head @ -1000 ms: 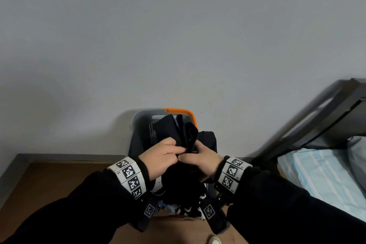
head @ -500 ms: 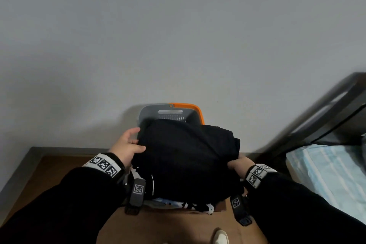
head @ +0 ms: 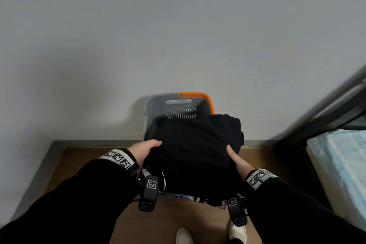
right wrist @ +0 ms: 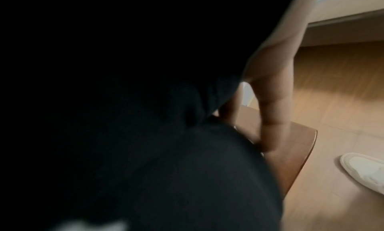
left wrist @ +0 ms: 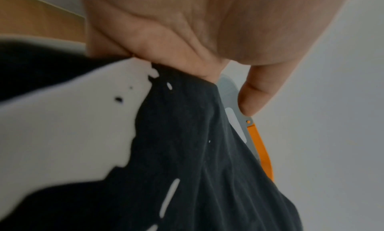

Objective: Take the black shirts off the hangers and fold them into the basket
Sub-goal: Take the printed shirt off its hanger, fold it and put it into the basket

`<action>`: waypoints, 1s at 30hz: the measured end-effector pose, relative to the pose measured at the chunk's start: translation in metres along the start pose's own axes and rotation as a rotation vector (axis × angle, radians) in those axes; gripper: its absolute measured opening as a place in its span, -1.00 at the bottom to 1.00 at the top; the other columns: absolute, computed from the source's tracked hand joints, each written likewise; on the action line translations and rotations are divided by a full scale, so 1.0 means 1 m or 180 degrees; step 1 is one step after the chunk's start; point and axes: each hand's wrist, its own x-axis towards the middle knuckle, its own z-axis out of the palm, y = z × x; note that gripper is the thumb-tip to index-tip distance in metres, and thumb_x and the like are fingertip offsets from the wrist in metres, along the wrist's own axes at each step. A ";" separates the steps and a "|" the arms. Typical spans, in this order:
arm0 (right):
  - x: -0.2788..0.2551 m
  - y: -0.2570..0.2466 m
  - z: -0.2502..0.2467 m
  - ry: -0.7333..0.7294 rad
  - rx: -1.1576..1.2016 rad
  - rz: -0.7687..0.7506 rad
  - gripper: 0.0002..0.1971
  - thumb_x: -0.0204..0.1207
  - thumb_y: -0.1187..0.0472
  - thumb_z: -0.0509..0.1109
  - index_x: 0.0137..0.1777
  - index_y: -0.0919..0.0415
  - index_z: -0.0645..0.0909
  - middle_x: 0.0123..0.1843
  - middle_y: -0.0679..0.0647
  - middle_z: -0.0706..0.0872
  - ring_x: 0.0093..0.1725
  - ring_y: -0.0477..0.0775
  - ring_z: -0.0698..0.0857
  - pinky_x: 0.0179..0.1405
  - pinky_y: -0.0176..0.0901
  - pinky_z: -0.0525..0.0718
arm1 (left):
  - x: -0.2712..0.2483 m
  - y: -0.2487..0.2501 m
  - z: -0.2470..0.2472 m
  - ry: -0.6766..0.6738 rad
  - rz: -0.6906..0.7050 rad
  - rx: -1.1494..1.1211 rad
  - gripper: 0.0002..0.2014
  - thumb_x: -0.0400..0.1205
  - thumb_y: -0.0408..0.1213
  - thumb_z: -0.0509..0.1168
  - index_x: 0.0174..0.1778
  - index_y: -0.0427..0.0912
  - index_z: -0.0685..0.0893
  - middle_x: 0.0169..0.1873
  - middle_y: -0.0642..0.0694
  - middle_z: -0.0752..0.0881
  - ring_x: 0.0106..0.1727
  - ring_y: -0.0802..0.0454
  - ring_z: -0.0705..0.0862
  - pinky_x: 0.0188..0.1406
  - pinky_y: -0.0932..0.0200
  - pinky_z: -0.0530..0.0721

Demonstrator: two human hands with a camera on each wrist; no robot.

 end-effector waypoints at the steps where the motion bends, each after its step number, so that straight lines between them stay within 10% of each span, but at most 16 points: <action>1: 0.000 0.000 0.001 -0.0084 0.0043 -0.0009 -0.20 0.23 -0.31 0.61 0.42 0.09 0.59 0.30 0.24 0.78 0.30 0.25 0.74 0.28 0.09 0.60 | 0.000 0.001 0.001 0.0025 0.0003 0.0078 -0.56 0.51 -0.05 0.43 0.15 -0.33 0.76 -0.07 -0.31 0.82 -0.27 -0.23 0.82 -0.27 0.00 0.80; 5: -0.001 -0.004 0.003 -0.0103 0.0322 0.0063 -0.41 0.47 -0.19 0.44 0.38 0.18 0.63 0.27 0.25 0.79 0.35 0.21 0.68 0.46 0.11 0.50 | 0.035 -0.003 -0.005 0.0254 0.0035 0.0714 -0.36 0.03 0.09 0.55 -0.08 -0.28 0.82 -0.08 -0.31 0.84 0.04 -0.35 0.80 0.26 -0.33 0.69; 10: -0.005 -0.017 -0.004 -0.0052 0.0213 -0.0016 -0.52 0.56 0.04 0.44 0.42 0.26 0.63 0.32 0.26 0.76 0.22 0.23 0.77 0.33 0.10 0.62 | 0.023 0.006 0.011 0.0592 0.0195 0.1089 -0.76 0.56 -0.15 0.43 -0.20 -0.30 0.75 -0.25 -0.25 0.77 -0.08 -0.25 0.76 0.22 -0.10 0.71; 13: -0.010 -0.020 -0.009 -0.0229 -0.0115 -0.0082 -0.36 0.25 0.09 0.70 0.32 0.35 0.69 0.18 0.33 0.81 0.00 0.28 0.85 0.05 0.06 0.75 | 0.029 0.005 0.010 0.0659 0.0289 0.1237 -0.70 0.55 -0.19 0.47 0.04 -0.35 0.69 0.00 -0.27 0.71 0.03 -0.19 0.68 -0.16 0.05 0.70; 17: -0.007 -0.023 -0.021 -0.0396 -0.0274 -0.0085 -0.01 -0.25 0.15 0.86 0.30 0.40 0.70 0.17 0.37 0.80 0.04 0.34 0.82 0.28 0.16 0.68 | 0.027 0.005 0.004 0.0697 0.0374 0.1375 -0.56 0.55 -0.27 0.47 0.31 -0.41 0.65 0.28 -0.37 0.69 0.29 -0.29 0.68 -0.26 0.14 0.60; 20: -0.009 -0.019 -0.017 -0.0421 -0.0273 -0.0073 -0.10 -0.18 0.14 0.82 0.27 0.37 0.71 0.20 0.36 0.79 0.05 0.32 0.82 0.18 0.12 0.71 | 0.022 0.005 0.000 0.0591 0.0523 0.1365 -0.78 0.60 -0.35 0.40 0.13 -0.35 0.69 0.08 -0.29 0.74 0.19 -0.28 0.72 0.16 -0.01 0.66; 23: -0.009 -0.012 -0.010 -0.0452 -0.0278 -0.0055 0.00 -0.29 0.08 0.88 0.29 0.32 0.70 0.22 0.34 0.79 0.05 0.31 0.84 0.09 0.08 0.75 | 0.022 0.002 -0.009 0.0397 0.0594 0.1032 -0.88 0.55 -0.49 0.39 -0.02 -0.36 0.71 -0.20 -0.27 0.78 -0.15 -0.23 0.75 0.03 -0.02 0.69; 30: -0.032 -0.026 -0.006 -0.0055 -0.0652 0.0054 -0.39 0.24 0.17 0.60 0.34 0.34 0.69 0.32 0.41 0.73 0.13 0.41 0.76 0.24 0.23 0.69 | 0.022 0.001 -0.013 -0.0061 0.0872 0.0920 -0.72 0.51 -0.67 0.28 0.03 -0.31 0.72 -0.20 -0.32 0.78 -0.15 -0.24 0.73 -0.02 -0.01 0.66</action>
